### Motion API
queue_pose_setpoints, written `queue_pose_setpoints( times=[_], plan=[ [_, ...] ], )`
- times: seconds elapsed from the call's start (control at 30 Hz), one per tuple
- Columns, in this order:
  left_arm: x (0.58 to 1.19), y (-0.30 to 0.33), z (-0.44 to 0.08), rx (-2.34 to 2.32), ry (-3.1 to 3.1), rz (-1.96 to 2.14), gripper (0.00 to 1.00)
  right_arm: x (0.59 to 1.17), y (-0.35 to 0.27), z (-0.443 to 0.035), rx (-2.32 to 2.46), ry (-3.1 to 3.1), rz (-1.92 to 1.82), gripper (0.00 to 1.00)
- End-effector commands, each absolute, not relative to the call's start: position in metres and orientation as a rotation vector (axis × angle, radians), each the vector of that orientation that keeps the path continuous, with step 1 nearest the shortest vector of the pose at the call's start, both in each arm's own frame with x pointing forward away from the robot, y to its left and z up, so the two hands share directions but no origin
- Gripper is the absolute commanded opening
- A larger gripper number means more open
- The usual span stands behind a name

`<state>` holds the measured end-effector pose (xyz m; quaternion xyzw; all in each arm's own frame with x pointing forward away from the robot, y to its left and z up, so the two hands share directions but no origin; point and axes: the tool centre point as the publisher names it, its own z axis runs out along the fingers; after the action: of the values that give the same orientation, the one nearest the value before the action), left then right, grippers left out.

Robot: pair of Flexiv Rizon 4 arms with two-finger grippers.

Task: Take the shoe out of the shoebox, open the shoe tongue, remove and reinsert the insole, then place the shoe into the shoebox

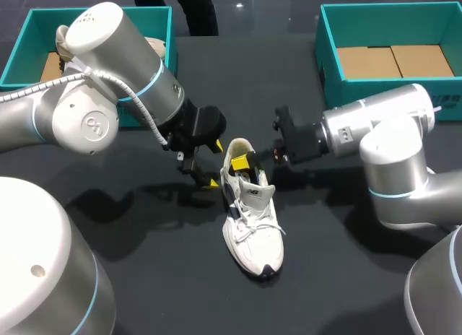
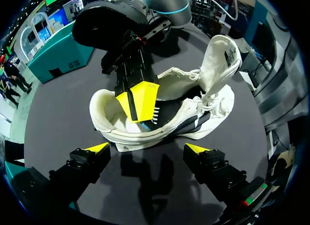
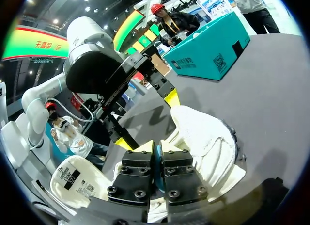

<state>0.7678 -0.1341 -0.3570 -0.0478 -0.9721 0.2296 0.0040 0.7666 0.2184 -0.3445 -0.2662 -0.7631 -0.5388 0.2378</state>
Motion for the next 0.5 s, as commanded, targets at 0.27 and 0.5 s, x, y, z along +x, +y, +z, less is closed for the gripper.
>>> queue_pose_setpoints(
  times=[0.27, 0.5],
  plan=[
    [0.767, -0.132, -0.354, -0.17, -3.056, 0.715, 1.0, 0.762, 0.219, -0.315, -0.666, -2.214, -1.497, 0.47],
    [0.766, -0.124, -0.351, -0.18, -3.034, 0.726, 1.0, 0.766, 0.212, -0.305, -0.662, -2.272, -1.47, 0.47]
  ],
)
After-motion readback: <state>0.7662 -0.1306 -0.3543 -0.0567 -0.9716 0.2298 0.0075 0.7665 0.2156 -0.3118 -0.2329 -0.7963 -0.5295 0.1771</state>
